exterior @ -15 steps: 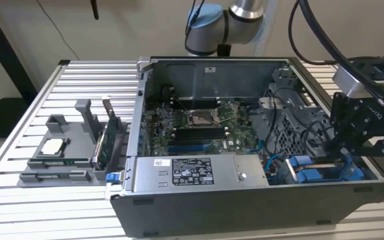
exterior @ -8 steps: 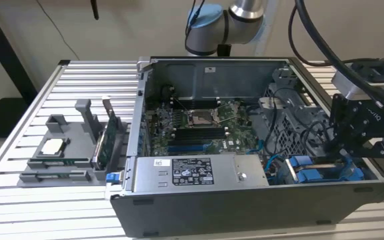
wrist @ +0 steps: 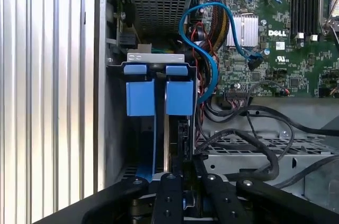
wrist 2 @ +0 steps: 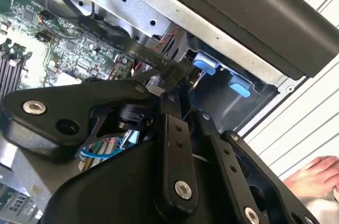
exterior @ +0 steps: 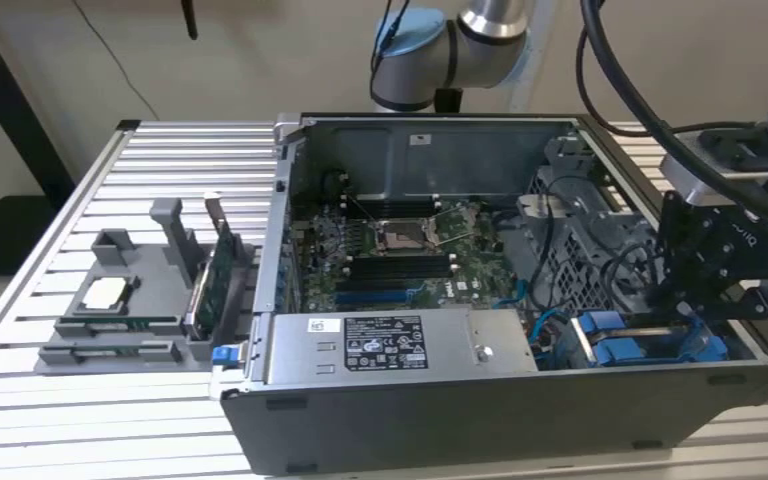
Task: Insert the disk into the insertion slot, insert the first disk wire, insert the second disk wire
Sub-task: 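Insert the first disk wire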
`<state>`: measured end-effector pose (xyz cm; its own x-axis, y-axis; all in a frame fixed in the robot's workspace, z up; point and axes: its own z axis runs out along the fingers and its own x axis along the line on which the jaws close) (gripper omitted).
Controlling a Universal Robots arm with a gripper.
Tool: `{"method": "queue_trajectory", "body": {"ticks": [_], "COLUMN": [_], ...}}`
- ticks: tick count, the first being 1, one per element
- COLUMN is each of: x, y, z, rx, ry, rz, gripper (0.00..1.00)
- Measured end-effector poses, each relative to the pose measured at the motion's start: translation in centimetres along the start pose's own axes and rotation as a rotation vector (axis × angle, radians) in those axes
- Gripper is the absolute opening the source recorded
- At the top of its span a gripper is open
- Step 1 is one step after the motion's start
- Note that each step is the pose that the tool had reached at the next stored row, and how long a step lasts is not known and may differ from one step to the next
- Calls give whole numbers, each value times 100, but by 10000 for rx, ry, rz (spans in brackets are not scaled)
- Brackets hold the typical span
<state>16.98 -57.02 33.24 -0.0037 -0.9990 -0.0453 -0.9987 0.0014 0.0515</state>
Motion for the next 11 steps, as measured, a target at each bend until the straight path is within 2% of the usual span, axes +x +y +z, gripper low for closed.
{"method": "queue_trajectory", "body": {"ticks": [1,2,11], "x": [0,-1,-9], "y": [1,1,13], "z": [-3,-12,-202], "rx": [0,0,6], "ry": [-1,3,7], "rz": [1,1,3], "gripper": [21,27,27]}}
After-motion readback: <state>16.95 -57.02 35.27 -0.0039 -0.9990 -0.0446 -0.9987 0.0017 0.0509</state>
